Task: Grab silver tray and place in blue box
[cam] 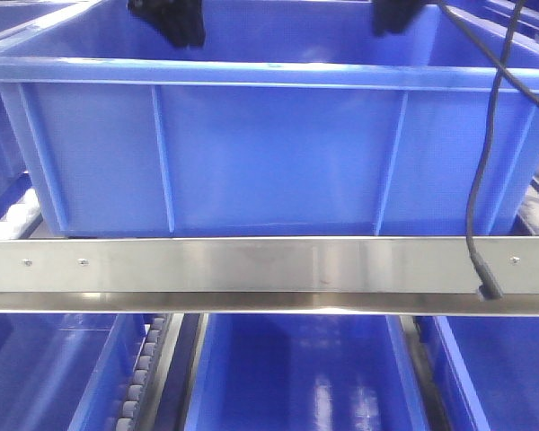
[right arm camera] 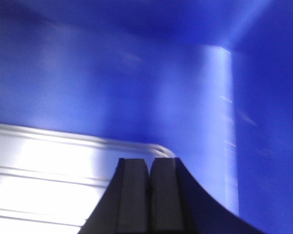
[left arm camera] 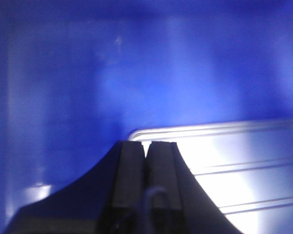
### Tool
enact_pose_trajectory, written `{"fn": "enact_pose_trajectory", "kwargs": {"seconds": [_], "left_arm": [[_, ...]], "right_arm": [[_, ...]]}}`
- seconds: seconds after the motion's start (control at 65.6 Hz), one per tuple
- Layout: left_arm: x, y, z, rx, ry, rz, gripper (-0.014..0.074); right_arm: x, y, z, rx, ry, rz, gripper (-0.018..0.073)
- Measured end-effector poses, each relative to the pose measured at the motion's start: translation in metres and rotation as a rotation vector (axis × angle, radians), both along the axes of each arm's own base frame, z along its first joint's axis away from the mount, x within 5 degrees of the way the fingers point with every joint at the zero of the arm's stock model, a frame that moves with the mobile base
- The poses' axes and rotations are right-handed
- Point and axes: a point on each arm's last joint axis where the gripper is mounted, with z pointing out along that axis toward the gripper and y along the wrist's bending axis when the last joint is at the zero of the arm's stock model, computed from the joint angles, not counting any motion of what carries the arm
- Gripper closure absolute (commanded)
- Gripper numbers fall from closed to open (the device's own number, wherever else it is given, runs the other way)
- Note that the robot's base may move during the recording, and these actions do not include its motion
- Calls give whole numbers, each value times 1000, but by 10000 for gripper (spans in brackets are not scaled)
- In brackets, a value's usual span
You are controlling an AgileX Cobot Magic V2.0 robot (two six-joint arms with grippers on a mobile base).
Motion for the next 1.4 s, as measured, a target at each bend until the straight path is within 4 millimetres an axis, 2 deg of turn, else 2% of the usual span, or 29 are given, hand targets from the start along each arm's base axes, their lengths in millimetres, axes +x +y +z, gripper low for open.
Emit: {"fn": "enact_pose_trajectory", "kwargs": {"seconds": [0.137, 0.183, 0.244, 0.549, 0.671, 0.854, 1.204, 1.402], "left_arm": [[-19, 13, 31, -71, -99, -10, 688], [-33, 20, 43, -100, -148, -19, 688], [-47, 27, 50, -124, -190, -31, 688], [-137, 72, 52, -247, -520, -141, 688], [-177, 91, 44, -216, -651, -210, 688], [-223, 117, 23, -212, -689, -227, 688], [-267, 144, -32, -183, -638, -223, 689], [-285, 155, -51, -182, -643, -216, 689]], "right_arm": [[-19, -4, 14, 61, -90, 54, 508], [-29, -6, 19, 88, -140, 85, 508], [-42, -9, 18, 109, -175, 118, 508], [-125, -30, 19, 155, -468, 362, 508], [-154, -41, 15, 142, -526, 414, 508], [-189, -56, 4, 126, -556, 437, 508], [-243, -83, -32, 125, -567, 438, 508], [-273, -98, -47, 132, -615, 426, 508]]}}
